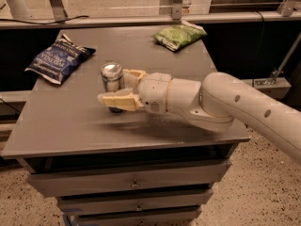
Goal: Move redbull can near green jalapeno chip bag
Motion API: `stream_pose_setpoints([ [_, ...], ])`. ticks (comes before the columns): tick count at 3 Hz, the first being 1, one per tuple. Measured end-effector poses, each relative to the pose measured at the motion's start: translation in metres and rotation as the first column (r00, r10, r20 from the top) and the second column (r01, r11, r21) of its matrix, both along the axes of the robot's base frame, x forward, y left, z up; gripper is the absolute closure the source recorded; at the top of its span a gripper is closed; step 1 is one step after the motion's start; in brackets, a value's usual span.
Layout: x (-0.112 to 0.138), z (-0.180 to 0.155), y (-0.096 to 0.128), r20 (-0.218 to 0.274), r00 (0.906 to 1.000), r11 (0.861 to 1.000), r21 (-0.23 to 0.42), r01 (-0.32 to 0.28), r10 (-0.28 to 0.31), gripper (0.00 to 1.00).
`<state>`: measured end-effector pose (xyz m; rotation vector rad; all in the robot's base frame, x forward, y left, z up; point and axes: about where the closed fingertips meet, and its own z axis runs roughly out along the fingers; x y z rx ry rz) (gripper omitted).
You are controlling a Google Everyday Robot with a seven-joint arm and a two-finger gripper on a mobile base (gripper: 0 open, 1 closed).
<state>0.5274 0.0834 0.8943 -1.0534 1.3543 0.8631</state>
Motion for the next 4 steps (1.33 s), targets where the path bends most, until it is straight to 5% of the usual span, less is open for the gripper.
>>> stream_pose_setpoints([
  [2, 0.001, 0.003, -0.008, 0.002, 0.9997, 1.0, 0.019, 0.024, -0.024, 0.86],
  [3, 0.01, 0.021, -0.039, 0.019, 0.9969, 0.997, 0.028, 0.076, -0.076, 1.0],
  [4, 0.025, 0.06, -0.103, 0.056, 0.9803, 0.981, 0.061, 0.186, -0.189, 1.0],
])
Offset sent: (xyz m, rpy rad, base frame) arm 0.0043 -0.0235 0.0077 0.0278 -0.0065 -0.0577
